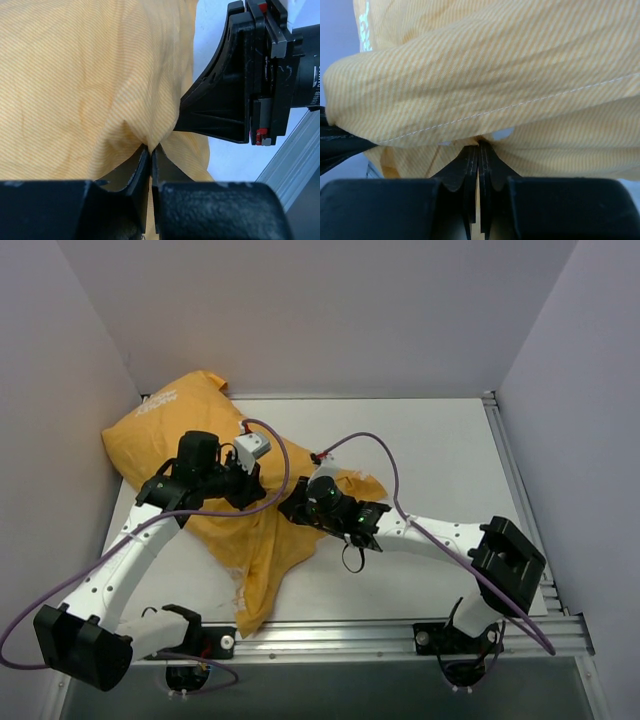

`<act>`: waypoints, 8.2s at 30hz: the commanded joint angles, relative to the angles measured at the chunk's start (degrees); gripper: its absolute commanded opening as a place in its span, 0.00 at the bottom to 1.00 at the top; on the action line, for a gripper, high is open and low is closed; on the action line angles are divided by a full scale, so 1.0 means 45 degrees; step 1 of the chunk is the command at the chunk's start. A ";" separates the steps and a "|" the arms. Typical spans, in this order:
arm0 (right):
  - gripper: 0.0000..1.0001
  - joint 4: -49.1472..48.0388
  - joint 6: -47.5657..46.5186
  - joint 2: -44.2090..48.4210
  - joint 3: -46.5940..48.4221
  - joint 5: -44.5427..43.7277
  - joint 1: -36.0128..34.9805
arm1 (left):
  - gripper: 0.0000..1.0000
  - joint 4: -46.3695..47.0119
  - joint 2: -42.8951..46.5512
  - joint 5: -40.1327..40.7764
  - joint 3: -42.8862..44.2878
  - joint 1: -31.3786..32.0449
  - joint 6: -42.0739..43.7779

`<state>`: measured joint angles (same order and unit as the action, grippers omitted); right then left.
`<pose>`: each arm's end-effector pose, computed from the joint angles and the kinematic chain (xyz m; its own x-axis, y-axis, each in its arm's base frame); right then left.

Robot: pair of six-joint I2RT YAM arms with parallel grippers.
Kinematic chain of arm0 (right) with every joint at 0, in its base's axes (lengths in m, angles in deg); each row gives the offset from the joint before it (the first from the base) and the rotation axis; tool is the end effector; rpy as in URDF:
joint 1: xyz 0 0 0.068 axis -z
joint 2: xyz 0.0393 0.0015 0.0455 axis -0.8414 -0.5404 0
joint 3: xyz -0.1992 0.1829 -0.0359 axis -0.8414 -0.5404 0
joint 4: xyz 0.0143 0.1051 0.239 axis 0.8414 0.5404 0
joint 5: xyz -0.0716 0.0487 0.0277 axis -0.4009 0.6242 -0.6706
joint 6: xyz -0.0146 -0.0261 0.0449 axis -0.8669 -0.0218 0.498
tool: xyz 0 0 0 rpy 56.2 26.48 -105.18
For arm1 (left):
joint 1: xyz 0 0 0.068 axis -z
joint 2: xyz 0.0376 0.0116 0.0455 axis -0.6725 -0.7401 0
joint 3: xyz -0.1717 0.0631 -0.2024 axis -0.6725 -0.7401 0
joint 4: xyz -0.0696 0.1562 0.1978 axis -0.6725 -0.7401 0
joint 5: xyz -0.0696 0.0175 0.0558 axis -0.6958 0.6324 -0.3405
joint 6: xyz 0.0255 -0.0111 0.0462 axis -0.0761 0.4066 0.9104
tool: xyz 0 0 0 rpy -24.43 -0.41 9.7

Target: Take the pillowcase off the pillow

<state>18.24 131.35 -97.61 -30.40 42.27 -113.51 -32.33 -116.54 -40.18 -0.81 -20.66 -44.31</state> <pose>0.2048 0.2999 0.2672 -0.6793 0.3509 -0.6445 -0.3969 0.5630 0.7249 0.2211 -0.1041 0.3359 -0.4728 0.3573 -0.8055 0.7362 0.6624 -0.1383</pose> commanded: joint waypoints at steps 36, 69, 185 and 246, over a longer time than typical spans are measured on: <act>0.78 0.7735 -0.2483 0.5933 -0.0493 -0.0775 0.2495 | 0.02 0.0725 0.0437 0.0052 -0.0528 -0.0680 -0.0156; 0.00 0.0916 -0.1389 0.2553 -0.2831 0.2270 0.4349 | 0.80 -0.3688 -0.3077 0.2707 0.5997 0.6465 0.6404; 0.00 0.1213 -0.1645 -0.0609 0.2421 0.3752 0.8687 | 0.02 -0.3921 -0.1887 -0.2274 0.3866 0.4553 1.6776; 0.82 -0.0879 -0.3105 0.6540 -0.3593 0.3268 0.2283 | 0.02 0.7132 -0.2551 0.3429 0.3534 0.4321 0.7597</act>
<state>19.26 118.96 -66.86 -45.81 57.09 -99.53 -8.88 -129.17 -26.71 9.31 -0.75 -10.79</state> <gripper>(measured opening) 0.825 0.058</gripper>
